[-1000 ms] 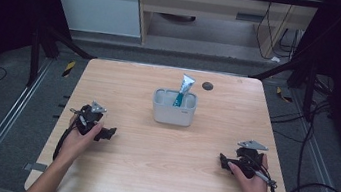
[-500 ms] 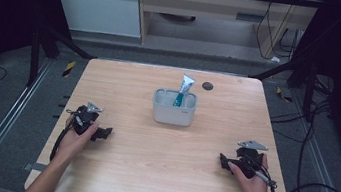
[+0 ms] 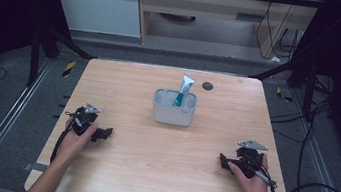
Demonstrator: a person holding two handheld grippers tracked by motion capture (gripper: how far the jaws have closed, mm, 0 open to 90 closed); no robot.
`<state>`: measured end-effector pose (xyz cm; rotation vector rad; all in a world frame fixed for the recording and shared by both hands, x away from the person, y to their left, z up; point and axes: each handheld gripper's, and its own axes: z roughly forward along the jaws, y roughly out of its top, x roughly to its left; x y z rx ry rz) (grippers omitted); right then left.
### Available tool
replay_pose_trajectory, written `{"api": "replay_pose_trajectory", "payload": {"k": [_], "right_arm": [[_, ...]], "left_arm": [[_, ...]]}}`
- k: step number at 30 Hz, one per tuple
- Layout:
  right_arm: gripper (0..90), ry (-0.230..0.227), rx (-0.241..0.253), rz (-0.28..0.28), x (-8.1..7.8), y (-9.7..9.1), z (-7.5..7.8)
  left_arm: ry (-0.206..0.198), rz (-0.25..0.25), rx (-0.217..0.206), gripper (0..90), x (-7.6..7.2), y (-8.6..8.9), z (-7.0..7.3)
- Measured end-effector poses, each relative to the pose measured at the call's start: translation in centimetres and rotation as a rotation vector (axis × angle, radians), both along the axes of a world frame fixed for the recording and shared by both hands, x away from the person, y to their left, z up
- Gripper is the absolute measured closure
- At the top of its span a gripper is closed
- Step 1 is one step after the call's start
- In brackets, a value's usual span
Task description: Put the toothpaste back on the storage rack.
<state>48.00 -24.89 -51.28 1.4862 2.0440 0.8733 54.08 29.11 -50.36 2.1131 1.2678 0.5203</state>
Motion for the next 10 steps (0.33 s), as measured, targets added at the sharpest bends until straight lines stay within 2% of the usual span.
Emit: {"api": "replay_pose_trajectory", "payload": {"k": [3,10], "right_arm": [[0.5,0.0,0.0,0.0,0.0,0.0,0.0],[0.5,0.0,0.0,0.0,-0.01,0.0,0.0]], "left_arm": [[-0.041,-0.007,-0.025,0.0,-0.14,0.25,-0.41],[-0.041,-0.004,-0.025,0.0,-0.14,0.23,-0.42]]}}
